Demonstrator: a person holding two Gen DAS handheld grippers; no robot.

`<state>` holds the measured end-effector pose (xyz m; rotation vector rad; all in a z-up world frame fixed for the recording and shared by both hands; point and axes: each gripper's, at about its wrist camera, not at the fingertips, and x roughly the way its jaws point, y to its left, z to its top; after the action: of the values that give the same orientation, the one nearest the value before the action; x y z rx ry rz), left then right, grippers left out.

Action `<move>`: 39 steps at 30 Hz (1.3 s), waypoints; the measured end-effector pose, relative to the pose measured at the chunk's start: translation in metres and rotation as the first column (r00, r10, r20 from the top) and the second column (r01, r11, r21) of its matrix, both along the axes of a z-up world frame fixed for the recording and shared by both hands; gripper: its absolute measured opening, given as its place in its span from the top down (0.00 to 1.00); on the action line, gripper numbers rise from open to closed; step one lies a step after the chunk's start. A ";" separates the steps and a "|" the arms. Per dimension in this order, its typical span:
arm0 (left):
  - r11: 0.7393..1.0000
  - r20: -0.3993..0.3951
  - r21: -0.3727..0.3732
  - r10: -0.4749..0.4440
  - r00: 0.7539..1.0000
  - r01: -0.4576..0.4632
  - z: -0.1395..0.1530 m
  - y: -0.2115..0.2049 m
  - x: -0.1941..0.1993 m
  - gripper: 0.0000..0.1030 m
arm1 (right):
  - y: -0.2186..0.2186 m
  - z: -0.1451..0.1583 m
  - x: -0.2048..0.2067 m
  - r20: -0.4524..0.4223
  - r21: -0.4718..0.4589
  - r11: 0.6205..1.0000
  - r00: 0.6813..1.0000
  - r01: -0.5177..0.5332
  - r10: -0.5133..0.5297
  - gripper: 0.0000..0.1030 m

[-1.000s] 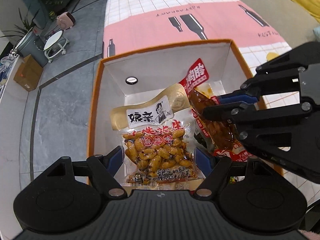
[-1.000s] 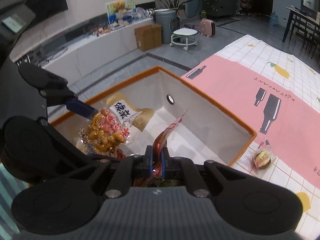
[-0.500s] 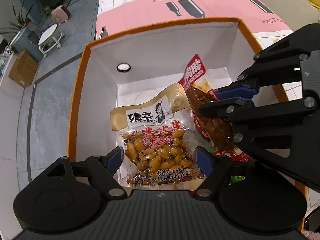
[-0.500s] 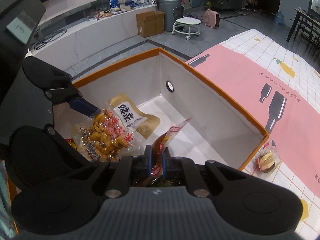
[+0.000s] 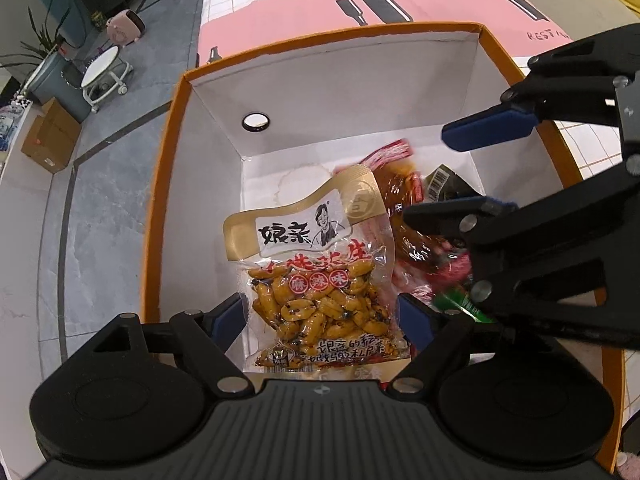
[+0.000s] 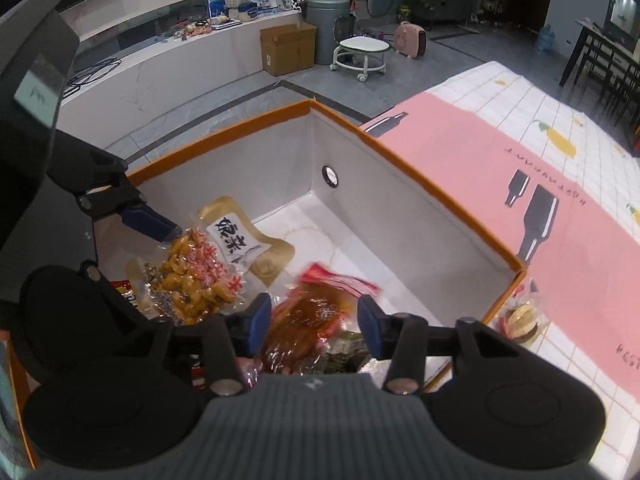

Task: Organize snacks
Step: 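Carry the peanut pack and duck pack into the orange box while both grippers open to release, then move both grippers back from the box toward the remaining snacks on the cloth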

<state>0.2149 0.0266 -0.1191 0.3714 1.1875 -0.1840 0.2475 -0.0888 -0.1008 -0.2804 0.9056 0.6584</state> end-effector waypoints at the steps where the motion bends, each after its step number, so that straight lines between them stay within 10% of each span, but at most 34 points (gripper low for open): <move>1: 1.000 0.008 0.002 0.005 1.000 -0.005 0.001 -0.001 -0.001 0.06 | -0.001 0.001 -0.001 0.005 -0.002 1.000 1.000 0.000 0.000 0.53; 30: 0.982 0.200 -0.183 0.091 0.975 -0.055 0.069 0.004 -0.045 0.00 | -0.091 0.042 -0.042 0.067 0.184 0.970 0.983 0.159 -0.173 0.27; 39: 0.954 0.219 -0.299 0.029 0.975 0.039 0.092 -0.048 -0.081 0.21 | -0.164 0.025 -0.085 0.089 0.155 0.948 0.951 0.279 -0.295 0.26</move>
<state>0.1335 -0.0219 -0.0276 0.1216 0.9208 -0.3162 0.1627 -0.2533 -0.0756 -0.0551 0.7701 0.4284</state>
